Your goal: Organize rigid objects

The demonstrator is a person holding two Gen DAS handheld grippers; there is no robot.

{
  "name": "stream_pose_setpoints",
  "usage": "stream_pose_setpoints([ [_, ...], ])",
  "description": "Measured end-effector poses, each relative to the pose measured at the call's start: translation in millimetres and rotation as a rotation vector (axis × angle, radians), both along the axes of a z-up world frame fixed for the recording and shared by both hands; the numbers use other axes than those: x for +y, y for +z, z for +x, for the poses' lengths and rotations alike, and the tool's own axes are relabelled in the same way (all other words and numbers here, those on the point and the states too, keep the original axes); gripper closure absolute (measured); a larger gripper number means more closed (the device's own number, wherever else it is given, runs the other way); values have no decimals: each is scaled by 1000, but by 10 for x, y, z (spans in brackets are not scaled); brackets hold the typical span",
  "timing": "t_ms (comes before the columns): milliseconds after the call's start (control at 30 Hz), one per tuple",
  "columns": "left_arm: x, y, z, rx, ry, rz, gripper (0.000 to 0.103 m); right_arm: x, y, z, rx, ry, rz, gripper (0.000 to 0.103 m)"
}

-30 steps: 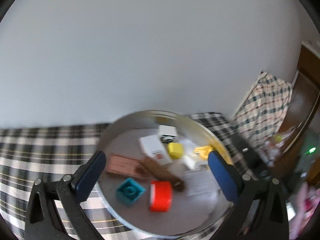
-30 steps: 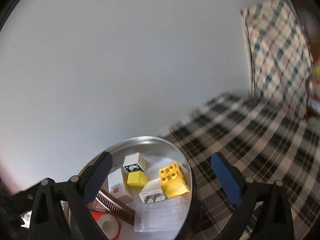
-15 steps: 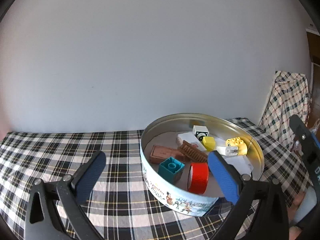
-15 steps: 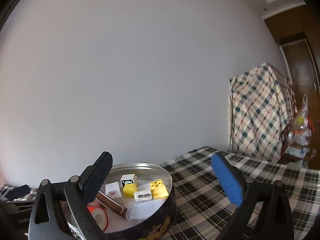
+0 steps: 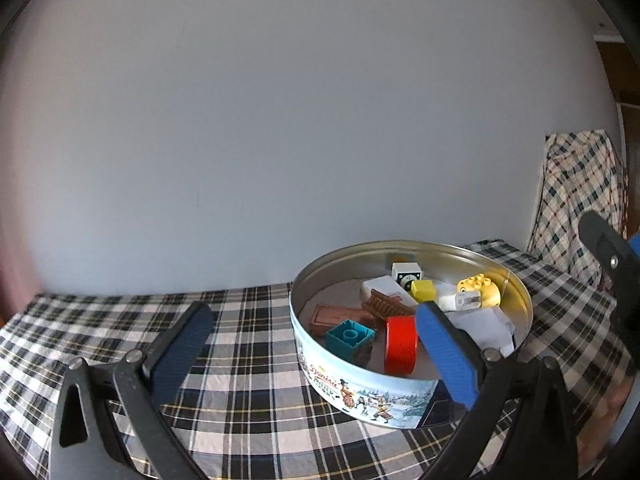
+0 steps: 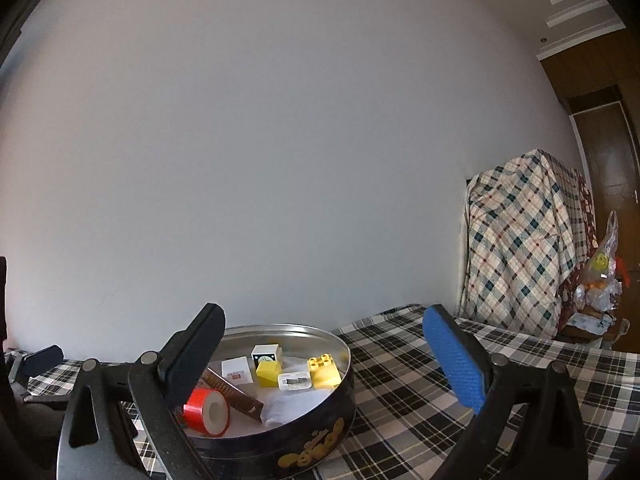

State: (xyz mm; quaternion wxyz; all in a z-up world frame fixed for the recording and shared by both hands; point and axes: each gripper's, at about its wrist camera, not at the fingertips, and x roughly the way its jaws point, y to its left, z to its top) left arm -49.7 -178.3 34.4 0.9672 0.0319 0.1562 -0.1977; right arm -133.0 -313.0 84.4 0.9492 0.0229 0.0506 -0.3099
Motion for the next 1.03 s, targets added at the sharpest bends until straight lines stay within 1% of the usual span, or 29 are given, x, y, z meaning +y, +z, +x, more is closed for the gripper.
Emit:
stream_pose_setpoints([
  [133, -47, -19, -88, -53, 37, 28, 0, 92, 21, -56, -9, 22, -48, 2],
  [167, -65, -19, -95, -50, 39, 35, 0, 126, 26, -75, -13, 29, -62, 2],
  [267, -57, -14, -108, -35, 23, 9, 0, 184, 35, -100, -23, 47, -78, 2],
  [300, -54, -13, -110, -29, 37, 5, 0, 195, 34, -100, -24, 50, -83, 2],
  [333, -48, -13, -110, -26, 59, 5, 0, 202, 33, -90, -21, 51, -86, 2],
  [367, -34, -14, -108, -24, 103, 3, 0, 199, 31, -82, -18, 53, -85, 2],
  [400, -7, -12, -102, -17, 171, -3, 0, 194, 28, -78, -17, 53, -83, 2],
  [467, 35, -21, -80, -1, 233, -11, 0, 176, 24, -86, -22, 55, -75, 2],
  [533, 58, -33, -55, 16, 222, -20, 0, 166, 20, -90, -27, 58, -65, 2],
  [633, 59, -39, -53, 22, 201, -24, 0, 158, 12, -78, -21, 64, -55, 2],
  [700, 30, -47, -69, 33, 153, -28, 0, 157, 10, -76, -20, 66, -52, 2],
  [767, 3, -41, -98, 23, 127, -22, 0, 153, 9, -76, -19, 65, -51, 2],
  [867, -33, -49, -123, 21, 114, -5, 0, 144, 5, -64, -10, 58, -45, 2],
  [1033, -42, -54, -102, 30, 106, -10, 0, 114, -4, -47, 0, 45, -31, 2],
])
